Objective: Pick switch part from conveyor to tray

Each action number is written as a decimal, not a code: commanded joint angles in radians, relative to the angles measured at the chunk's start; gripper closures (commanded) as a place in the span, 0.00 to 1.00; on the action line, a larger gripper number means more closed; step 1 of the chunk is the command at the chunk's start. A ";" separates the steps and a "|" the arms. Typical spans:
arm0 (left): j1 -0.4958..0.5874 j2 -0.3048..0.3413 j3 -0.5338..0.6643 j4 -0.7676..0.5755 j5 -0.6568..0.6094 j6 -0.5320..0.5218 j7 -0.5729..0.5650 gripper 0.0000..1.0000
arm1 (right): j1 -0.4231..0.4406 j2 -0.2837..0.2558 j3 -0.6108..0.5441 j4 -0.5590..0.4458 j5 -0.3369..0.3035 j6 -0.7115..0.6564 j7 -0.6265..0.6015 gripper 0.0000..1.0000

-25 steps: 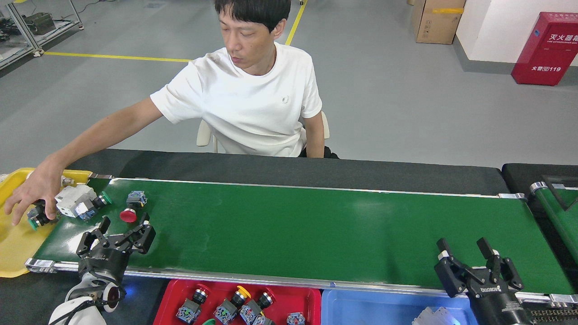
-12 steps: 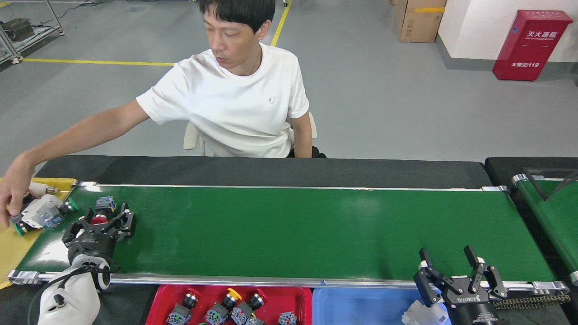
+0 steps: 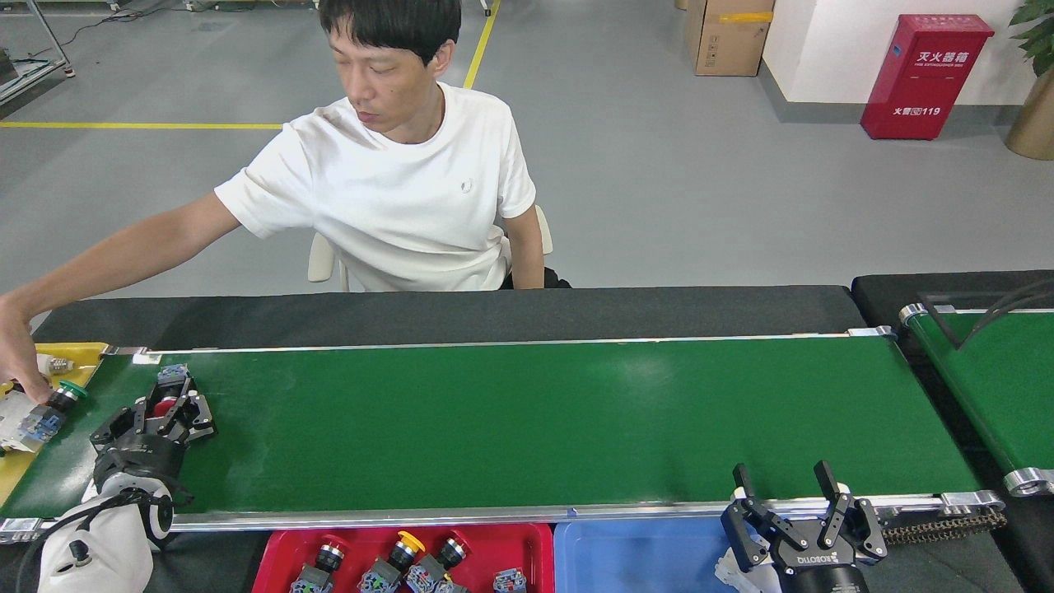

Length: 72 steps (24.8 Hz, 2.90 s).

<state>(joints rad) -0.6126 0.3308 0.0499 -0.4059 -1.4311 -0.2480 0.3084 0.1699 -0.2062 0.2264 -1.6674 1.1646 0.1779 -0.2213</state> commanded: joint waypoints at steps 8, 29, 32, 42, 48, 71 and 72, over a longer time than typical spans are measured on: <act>0.430 0.068 0.028 -0.668 0.153 -0.260 -0.026 0.95 | 0.005 0.005 -0.010 -0.011 -0.002 0.000 0.000 0.01; 1.074 -0.022 0.041 -1.352 0.083 -0.393 -0.018 0.00 | 0.005 -0.004 -0.027 -0.012 -0.019 -0.083 0.007 0.01; 1.074 -0.039 0.041 -1.352 0.083 -0.393 -0.020 0.00 | 0.013 0.002 -0.071 -0.014 -0.019 -0.136 0.025 0.01; 0.992 -0.256 0.335 -1.332 0.098 -0.335 -0.202 0.00 | 0.100 0.028 -0.153 -0.103 -0.019 -0.170 0.040 0.01; 0.899 -0.263 0.386 -1.223 0.136 -0.203 -0.288 0.00 | 0.126 0.031 -0.191 -0.103 -0.019 -0.170 0.034 0.01; 0.880 -0.009 0.077 -1.237 0.389 0.125 -0.226 0.00 | 0.143 0.031 -0.237 -0.104 -0.017 -0.167 0.034 0.01; 0.880 -0.009 0.077 -1.239 0.388 0.124 -0.226 0.00 | 0.143 0.033 -0.237 -0.104 -0.017 -0.167 0.033 0.01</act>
<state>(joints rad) 0.2725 0.3148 0.1246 -1.6294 -1.0468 -0.1384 0.0728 0.3140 -0.1772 -0.0036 -1.7570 1.1479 0.0096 -0.1807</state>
